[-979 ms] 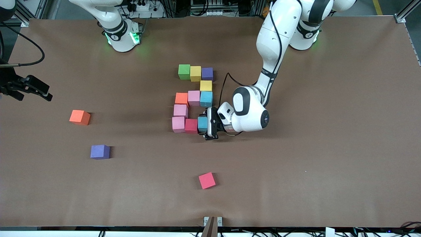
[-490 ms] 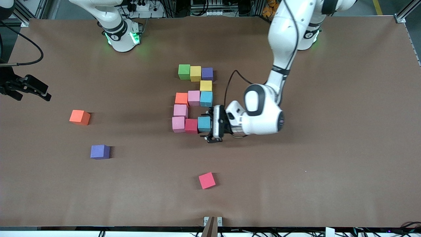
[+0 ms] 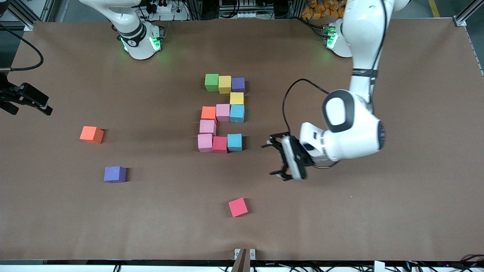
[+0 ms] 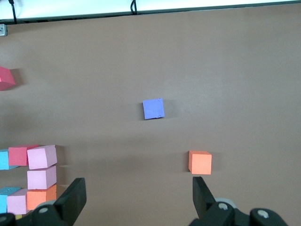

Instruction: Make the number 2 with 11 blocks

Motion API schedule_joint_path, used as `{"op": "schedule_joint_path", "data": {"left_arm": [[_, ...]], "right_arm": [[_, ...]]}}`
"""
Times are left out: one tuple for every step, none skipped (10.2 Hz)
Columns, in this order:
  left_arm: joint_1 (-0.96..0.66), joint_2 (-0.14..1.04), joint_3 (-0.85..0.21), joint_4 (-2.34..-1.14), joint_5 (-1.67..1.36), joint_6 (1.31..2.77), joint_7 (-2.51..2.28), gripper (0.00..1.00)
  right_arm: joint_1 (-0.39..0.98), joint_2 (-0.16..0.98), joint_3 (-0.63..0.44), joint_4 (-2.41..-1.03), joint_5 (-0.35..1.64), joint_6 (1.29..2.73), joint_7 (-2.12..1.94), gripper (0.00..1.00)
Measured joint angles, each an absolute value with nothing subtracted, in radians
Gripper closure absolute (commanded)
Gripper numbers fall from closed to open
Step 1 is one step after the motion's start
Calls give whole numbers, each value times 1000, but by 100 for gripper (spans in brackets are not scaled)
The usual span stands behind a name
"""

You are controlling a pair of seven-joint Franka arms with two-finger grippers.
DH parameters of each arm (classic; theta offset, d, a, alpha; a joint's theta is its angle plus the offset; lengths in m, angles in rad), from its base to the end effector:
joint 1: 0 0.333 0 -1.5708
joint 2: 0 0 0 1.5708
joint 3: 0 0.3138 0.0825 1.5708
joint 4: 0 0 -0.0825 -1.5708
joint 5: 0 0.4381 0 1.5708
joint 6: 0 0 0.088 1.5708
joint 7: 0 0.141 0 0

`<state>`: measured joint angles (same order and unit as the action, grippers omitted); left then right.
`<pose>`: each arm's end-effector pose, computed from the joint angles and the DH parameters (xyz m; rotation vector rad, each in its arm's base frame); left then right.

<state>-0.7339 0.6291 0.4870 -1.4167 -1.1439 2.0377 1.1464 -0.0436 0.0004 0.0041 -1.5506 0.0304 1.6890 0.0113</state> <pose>0.7192 -0.3335 0.3372 2.1554 -1.1537 0.5121 0.6252 -0.0208 0.6104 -3.1047 0.0812 -0.2153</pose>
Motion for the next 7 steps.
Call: {"op": "schedule_joint_path", "data": {"left_arm": [[-718, 607, 505, -1416, -1059, 2037, 1007, 0], [-703, 582, 511, -1415, -967, 2037, 875, 0], [-692, 552, 517, -1414, -850, 2037, 742, 0], [-682, 525, 518, -1414, -753, 2036, 643, 0], [-672, 503, 518, -1413, -696, 2034, 562, 0], [-663, 483, 519, -1412, -659, 2023, 496, 0], [-656, 460, 518, -1410, -612, 2000, 412, 0]], "right_arm": [[-44, 0, 4, -1545, 30, 1689, 11, 0], [-44, 0, 4, -1537, 30, 1685, 11, 0], [-44, 0, 2, -1527, 30, 1674, 11, 0], [-46, 0, -1, -1520, 30, 1668, 11, 0], [-47, 0, -3, -1517, 30, 1661, 11, 0], [-47, 0, -3, -1517, 30, 1657, 11, 0], [-47, 0, -3, -1517, 30, 1655, 11, 0]]}}
